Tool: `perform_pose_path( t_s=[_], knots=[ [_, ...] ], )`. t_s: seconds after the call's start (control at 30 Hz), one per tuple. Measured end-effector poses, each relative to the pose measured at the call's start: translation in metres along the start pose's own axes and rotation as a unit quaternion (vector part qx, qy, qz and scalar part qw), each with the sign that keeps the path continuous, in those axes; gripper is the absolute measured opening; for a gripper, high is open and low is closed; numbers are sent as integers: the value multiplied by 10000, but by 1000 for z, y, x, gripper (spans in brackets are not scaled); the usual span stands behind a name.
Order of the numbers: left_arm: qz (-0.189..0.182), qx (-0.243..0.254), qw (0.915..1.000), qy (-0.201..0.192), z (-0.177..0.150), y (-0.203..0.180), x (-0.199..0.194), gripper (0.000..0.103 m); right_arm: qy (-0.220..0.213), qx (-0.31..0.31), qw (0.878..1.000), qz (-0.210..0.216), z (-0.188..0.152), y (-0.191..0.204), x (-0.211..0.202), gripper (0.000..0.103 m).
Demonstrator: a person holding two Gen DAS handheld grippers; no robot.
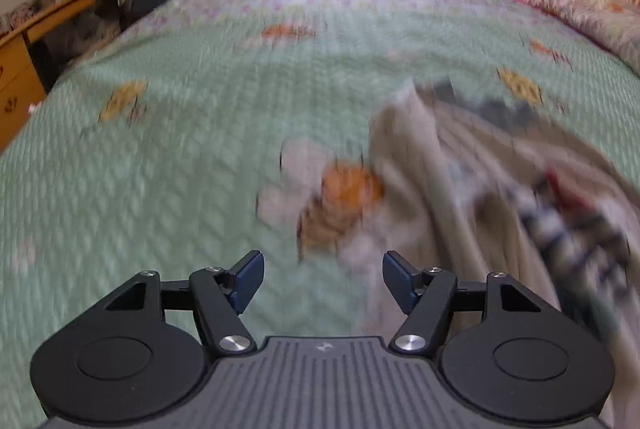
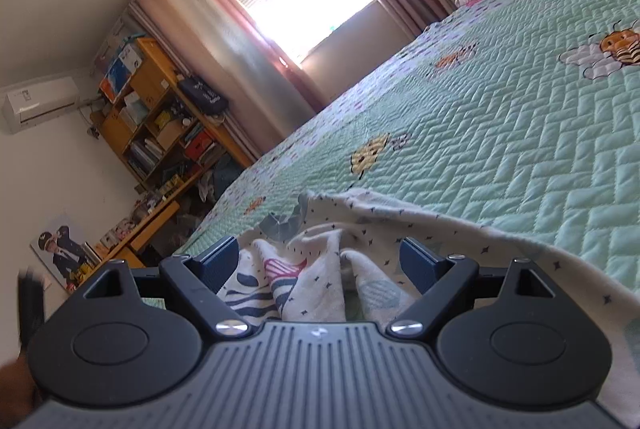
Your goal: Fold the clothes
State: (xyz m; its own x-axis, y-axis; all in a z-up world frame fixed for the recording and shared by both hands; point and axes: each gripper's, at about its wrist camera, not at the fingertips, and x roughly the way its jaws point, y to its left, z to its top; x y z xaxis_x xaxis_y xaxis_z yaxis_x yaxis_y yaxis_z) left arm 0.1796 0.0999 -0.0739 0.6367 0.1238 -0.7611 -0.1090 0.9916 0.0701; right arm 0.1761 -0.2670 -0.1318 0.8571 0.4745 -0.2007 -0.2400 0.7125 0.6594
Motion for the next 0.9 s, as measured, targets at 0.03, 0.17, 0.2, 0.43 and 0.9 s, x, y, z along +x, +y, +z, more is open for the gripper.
perform_pose_path(
  t_s=[0.03,0.17,0.2,0.43,0.9],
  knots=[
    [32,66,10000,51,-9,-2,-4,74,-54,0,10000,21,0,1,-3,88],
    [306,305,9990,126,-27,-5,-12,78,-150,-33,9998,128,2,4,-11,88],
    [393,375,9985,101,-29,-5,-14,80,-160,-45,9997,156,2,5,-13,88],
    [194,-197,9995,174,-35,3,-11,84,-125,42,9999,95,3,-1,-10,88],
    [-971,66,9948,313,-44,-9,-23,28,-72,268,9996,-100,3,-11,-3,88]
  ],
)
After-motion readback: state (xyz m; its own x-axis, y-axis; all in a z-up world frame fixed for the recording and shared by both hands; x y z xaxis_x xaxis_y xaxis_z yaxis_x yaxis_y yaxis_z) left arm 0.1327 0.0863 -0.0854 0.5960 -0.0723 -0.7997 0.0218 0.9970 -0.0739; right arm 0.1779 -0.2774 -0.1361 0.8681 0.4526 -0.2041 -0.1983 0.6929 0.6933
